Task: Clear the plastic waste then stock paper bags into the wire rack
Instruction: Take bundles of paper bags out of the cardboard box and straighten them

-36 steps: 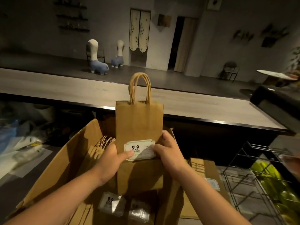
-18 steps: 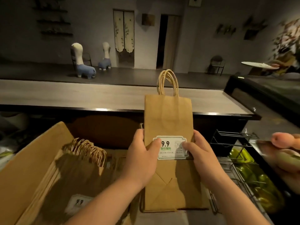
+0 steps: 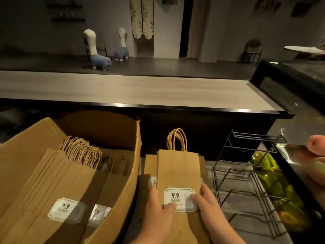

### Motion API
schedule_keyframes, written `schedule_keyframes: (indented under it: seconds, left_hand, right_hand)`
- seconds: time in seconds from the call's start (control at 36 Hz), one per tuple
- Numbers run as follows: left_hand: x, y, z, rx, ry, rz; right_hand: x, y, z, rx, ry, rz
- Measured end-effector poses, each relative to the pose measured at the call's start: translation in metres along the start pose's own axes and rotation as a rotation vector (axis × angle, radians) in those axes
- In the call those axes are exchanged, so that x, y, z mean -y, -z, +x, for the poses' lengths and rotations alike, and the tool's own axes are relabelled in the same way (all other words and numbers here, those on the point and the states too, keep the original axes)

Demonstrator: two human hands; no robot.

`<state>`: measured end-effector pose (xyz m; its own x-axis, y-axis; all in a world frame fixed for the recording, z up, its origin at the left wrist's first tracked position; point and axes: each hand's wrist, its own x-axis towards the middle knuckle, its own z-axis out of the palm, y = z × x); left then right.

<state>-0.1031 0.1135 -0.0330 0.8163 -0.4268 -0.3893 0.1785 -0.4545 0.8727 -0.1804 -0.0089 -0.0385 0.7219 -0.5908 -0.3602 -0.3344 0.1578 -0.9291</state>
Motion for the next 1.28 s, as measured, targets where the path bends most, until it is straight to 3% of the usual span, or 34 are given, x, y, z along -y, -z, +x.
schedule_keyframes:
  seconds: [0.31, 0.44, 0.67, 0.75, 0.81, 0.92, 0.97, 1.08, 1.28]
  left_hand:
    - [0.005, -0.002, 0.089, -0.157, 0.102, 0.305]
    - [0.008, -0.004, 0.112, -0.227, 0.116, 0.26]
    - [0.029, -0.015, 0.131, -0.475, 0.091, 0.266]
    - [0.029, -0.016, 0.133, -0.453, 0.217, 0.204]
    - [0.035, -0.013, 0.138, -0.405, 0.227, 0.345]
    - [0.035, -0.012, 0.146, -0.39, 0.23, 0.396]
    - [0.037, -0.015, 0.149, -0.366, 0.21, 0.448]
    - [0.042, -0.02, 0.15, -0.378, 0.197, 0.472]
    - [0.048, -0.021, 0.151, -0.256, 0.16, 0.473]
  right_hand:
    - [0.0, -0.046, 0.089, -0.098, -0.021, -0.391]
    - [0.007, -0.061, 0.109, -0.018, -0.049, -0.445]
    - [0.003, -0.068, 0.12, 0.133, -0.157, -0.47]
    - [0.004, -0.062, 0.117, 0.17, -0.119, -0.409]
    - [0.004, -0.052, 0.113, 0.144, -0.07, -0.362]
    - [-0.015, -0.017, 0.115, -0.1, 0.029, -0.473]
    - [-0.029, -0.003, 0.118, -0.188, -0.03, -0.541]
    - [-0.051, 0.008, 0.125, -0.208, -0.183, -0.617]
    - [-0.051, 0.01, 0.131, -0.263, -0.201, -0.672]
